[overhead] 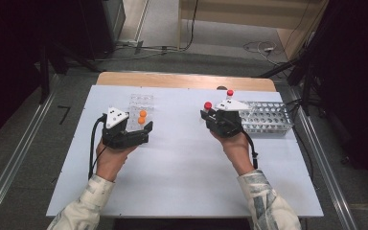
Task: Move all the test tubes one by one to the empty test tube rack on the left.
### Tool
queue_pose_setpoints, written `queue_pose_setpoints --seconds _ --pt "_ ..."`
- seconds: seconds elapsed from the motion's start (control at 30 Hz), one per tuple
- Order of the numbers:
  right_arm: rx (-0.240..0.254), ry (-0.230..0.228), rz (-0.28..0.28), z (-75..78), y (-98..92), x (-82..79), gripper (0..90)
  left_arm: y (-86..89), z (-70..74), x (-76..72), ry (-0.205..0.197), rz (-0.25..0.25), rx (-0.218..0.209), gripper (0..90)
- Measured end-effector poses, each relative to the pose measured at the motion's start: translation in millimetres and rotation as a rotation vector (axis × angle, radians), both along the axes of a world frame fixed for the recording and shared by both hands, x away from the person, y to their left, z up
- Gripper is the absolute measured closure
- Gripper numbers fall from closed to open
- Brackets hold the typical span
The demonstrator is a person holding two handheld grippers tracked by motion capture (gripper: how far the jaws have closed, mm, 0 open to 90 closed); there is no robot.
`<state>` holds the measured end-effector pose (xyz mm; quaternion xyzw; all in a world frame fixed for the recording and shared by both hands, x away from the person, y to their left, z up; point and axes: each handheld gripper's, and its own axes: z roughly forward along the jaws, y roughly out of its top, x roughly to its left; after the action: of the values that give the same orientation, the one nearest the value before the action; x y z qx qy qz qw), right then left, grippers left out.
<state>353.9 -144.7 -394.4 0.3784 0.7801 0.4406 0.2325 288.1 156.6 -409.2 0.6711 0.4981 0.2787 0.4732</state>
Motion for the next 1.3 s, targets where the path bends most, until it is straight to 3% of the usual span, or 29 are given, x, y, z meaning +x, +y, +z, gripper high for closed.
queue_pose_setpoints --seconds 0.3,0.53,0.8,1.1,1.3 --pt "-0.008 0.039 0.097 -11.4 27.2 -9.6 71.6 -1.4 1.3 -1.2 -0.004 -0.012 -0.003 13.1" --pt "-0.027 0.058 0.16 -20.6 46.9 -16.7 71.6 -9.0 4.6 -5.5 -0.015 -0.049 -0.002 13.5" --pt "-0.035 0.074 0.203 -25.7 62.3 -23.3 71.6 -14.5 4.9 -7.4 -0.015 -0.072 -0.001 14.1" --pt "-0.038 0.091 0.25 -31.8 75.4 -28.9 71.6 -24.3 5.6 -11.4 -0.021 -0.129 0.002 17.0" --pt "-0.045 0.097 0.281 -35.6 83.8 -33.4 71.6 -31.9 4.8 -14.3 -0.025 -0.186 0.017 24.2"
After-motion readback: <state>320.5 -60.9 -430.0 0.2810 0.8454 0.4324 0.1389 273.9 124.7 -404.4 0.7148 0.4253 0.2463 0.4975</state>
